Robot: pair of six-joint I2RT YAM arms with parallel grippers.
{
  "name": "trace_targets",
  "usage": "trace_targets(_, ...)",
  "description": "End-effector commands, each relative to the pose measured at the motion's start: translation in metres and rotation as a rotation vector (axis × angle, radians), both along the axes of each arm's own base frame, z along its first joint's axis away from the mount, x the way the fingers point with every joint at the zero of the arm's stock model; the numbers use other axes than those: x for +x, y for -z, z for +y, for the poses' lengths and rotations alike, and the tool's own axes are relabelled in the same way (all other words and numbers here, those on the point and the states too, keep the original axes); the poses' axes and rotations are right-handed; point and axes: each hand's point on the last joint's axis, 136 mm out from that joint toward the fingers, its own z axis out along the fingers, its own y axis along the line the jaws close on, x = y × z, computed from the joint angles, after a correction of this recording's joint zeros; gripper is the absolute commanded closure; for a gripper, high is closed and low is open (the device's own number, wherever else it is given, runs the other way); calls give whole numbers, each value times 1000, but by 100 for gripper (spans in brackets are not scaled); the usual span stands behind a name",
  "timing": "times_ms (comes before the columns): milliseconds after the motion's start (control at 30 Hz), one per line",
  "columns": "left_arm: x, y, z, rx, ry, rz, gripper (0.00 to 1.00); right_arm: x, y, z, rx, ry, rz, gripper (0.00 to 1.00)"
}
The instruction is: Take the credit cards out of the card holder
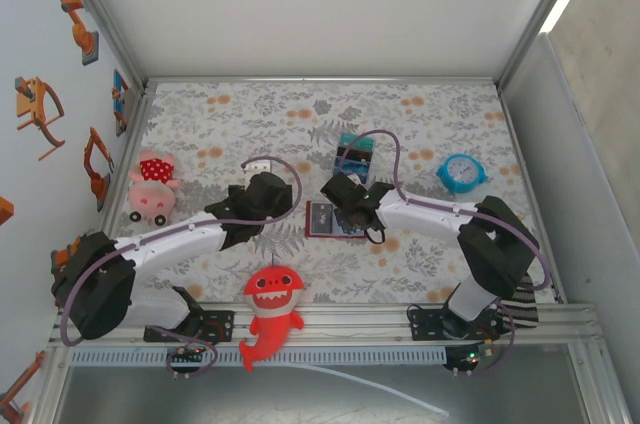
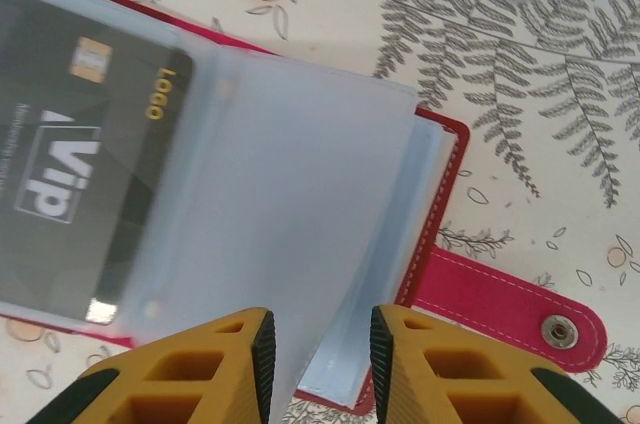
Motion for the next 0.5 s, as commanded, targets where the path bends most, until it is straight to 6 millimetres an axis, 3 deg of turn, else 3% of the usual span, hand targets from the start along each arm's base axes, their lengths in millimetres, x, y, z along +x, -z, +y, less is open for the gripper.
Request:
trace_targets(0, 2, -3, -11, 35, 52, -26, 3, 1, 1, -16, -25, 61, 1, 68)
trace_targets(467, -12, 33, -22, 82, 114, 60, 3, 1, 26, -12, -23, 63, 62, 68)
